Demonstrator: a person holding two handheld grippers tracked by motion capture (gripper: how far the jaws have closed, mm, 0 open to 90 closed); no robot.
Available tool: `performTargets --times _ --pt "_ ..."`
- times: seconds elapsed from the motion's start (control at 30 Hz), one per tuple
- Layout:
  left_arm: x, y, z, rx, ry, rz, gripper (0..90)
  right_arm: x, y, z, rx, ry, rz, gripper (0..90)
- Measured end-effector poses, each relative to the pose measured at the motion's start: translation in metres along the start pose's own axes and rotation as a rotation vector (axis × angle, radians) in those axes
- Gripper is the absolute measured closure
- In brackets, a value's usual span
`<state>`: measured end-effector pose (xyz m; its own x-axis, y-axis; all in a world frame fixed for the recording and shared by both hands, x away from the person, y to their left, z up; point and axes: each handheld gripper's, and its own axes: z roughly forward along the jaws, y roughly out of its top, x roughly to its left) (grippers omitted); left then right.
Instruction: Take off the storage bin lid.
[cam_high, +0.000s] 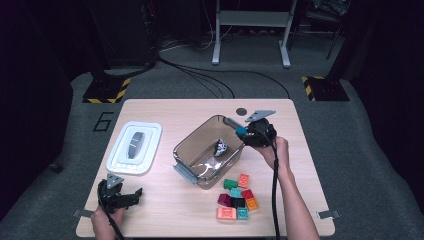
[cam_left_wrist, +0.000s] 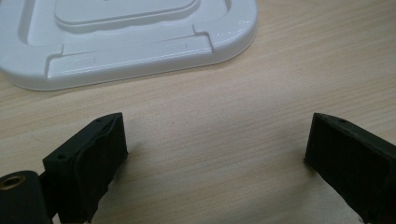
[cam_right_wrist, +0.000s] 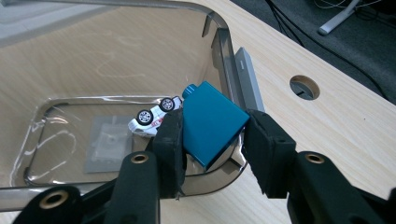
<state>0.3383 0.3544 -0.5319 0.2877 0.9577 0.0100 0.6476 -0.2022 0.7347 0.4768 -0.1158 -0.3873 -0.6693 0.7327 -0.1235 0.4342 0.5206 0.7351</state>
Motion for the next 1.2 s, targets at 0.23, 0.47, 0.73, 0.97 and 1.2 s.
performTargets --times 0.23,0.47,0.73,0.97,1.2 --pt "0.0 0.0 0.0 0.001 0.0 -0.001 5.3 -0.001 -0.003 0.002 0.011 -0.004 -0.003 49.3" --pt "0.0 0.0 0.0 0.003 -0.002 0.0 5.4 -0.002 -0.005 -0.006 -0.015 0.003 0.041 42.3" --pt "0.0 0.0 -0.001 0.006 -0.002 0.002 5.4 -0.005 -0.013 -0.021 -0.045 0.018 0.099 29.4" --pt "0.0 0.0 -0.001 0.007 -0.002 0.002 5.4 -0.005 -0.03 -0.032 -0.063 0.029 0.133 21.7" --pt "0.0 0.0 -0.001 0.008 -0.002 0.003 5.4 0.0 -0.054 -0.034 -0.036 0.033 0.159 15.2"
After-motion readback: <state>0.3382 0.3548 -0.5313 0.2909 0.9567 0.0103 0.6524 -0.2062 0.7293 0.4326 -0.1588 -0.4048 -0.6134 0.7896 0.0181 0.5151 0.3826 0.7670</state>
